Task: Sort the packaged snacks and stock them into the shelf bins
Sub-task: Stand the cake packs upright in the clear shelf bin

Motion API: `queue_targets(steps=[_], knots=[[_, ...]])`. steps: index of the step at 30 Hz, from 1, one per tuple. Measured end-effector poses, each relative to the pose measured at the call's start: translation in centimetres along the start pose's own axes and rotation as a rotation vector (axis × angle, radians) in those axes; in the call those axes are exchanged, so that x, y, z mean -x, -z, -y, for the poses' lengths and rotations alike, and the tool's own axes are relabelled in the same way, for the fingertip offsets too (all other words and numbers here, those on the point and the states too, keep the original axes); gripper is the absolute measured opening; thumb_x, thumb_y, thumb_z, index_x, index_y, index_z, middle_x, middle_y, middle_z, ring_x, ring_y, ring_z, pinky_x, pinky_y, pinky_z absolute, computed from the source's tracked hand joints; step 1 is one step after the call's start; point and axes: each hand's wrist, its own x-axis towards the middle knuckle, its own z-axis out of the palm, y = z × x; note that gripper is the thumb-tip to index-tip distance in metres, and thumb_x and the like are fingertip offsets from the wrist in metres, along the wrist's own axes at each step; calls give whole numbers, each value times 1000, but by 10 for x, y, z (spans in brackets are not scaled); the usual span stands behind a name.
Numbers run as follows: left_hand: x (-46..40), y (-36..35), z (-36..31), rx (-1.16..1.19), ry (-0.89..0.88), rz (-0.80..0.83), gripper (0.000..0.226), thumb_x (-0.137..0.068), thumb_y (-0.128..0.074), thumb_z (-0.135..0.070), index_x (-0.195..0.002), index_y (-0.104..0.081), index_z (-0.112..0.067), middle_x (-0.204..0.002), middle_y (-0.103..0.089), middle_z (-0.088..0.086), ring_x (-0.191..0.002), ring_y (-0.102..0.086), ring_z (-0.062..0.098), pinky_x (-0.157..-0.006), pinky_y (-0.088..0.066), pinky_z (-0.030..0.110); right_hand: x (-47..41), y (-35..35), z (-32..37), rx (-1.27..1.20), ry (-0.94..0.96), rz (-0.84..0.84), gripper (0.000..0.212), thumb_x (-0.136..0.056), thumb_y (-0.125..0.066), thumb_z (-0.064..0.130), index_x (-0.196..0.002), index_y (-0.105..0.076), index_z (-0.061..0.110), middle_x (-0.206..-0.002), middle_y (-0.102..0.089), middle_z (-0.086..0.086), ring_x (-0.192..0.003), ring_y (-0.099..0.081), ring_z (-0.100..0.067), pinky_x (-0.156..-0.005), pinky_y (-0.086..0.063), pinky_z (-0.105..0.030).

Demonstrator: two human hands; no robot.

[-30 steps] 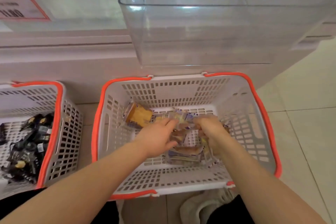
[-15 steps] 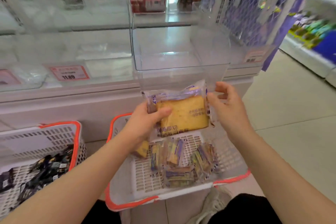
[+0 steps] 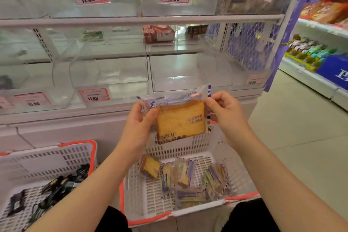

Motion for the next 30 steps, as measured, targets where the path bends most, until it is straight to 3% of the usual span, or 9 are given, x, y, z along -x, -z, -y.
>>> queue_targets(steps=[4,6,11,15,18,21,24,28,30], knots=[[2,8,-7,-11,-47,39,21,-75,-58,-30,-76,-42,-15,-63,-61,-4,-56,-59,10,-49,-49,23,-5,-2,6,6,-84,54,21,-92,-57,15,-71,-53,16,-57,-64,6,-54,-60,-10,-52,-47,-30],[-3,12,-11,-57,-42,-12,25,-73,-60,-32,-68,-41,-16,-61,-53,-1,-57,-51,13,-53,-44,26,-10,-2,10,-21,-142,82,21,-92,-56,14,-71,-53,15,-57,-65,6,-53,-62,-9,-47,-47,-23],[-25,22,-32,-194,-110,-25,26,-82,-53,-34,-68,-57,-12,-57,-63,-10,-52,-56,1,-50,-45,13,-29,-3,27,-209,-235,127,24,-96,-48,9,-72,-50,13,-60,-67,4,-51,-63,-9,-42,-46,-19],[-52,10,-44,-138,-102,-132,35,-74,-55,-51,-73,-68,-19,-76,-59,17,-71,-54,24,-65,-44,37,-49,-22,35,-286,-203,-23,22,-99,-43,16,-78,-50,16,-54,-63,10,-45,-55,-5,-43,-39,-22],[-82,-4,-56,-19,-95,-257,29,-84,-53,-41,-69,-64,-18,-81,-56,19,-78,-50,30,-71,-41,45,-70,-29,40,-157,-212,69,16,-96,-49,29,-87,-56,19,-61,-63,12,-57,-56,-11,-54,-39,-29],[-113,-8,-61,-143,-175,-258,33,-94,-48,-35,-65,-56,-23,-67,-50,9,-63,-44,19,-57,-36,31,-92,-29,45,-9,-190,260,17,-87,-63,21,-103,-60,18,-85,-67,7,-62,-63,2,-54,-46,-14],[-142,-12,-64,-263,-257,-217,37,-96,-46,-30,-60,-52,-26,-56,-50,-12,-51,-42,2,-47,-37,16,-120,-27,50,65,-115,317,20,-85,-63,7,-101,-62,19,-85,-70,7,-66,-65,4,-53,-45,-10],[-180,-6,-59,-534,-214,-184,5,-91,-56,-23,-95,-53,-24,-95,-58,-10,-94,-56,9,-81,-43,21,-165,-18,52,18,-31,85,22,-87,-60,2,-104,-58,16,-82,-66,7,-66,-63,1,-54,-45,-12],[-191,5,-52,-718,-163,-189,32,-88,-60,-25,-117,-49,-18,-115,-53,-7,-113,-50,13,-93,-37,23,-187,-14,44,-2,-101,-19,17,-89,-60,6,-103,-56,15,-87,-64,3,-70,-61,-8,-58,-46,-19]])
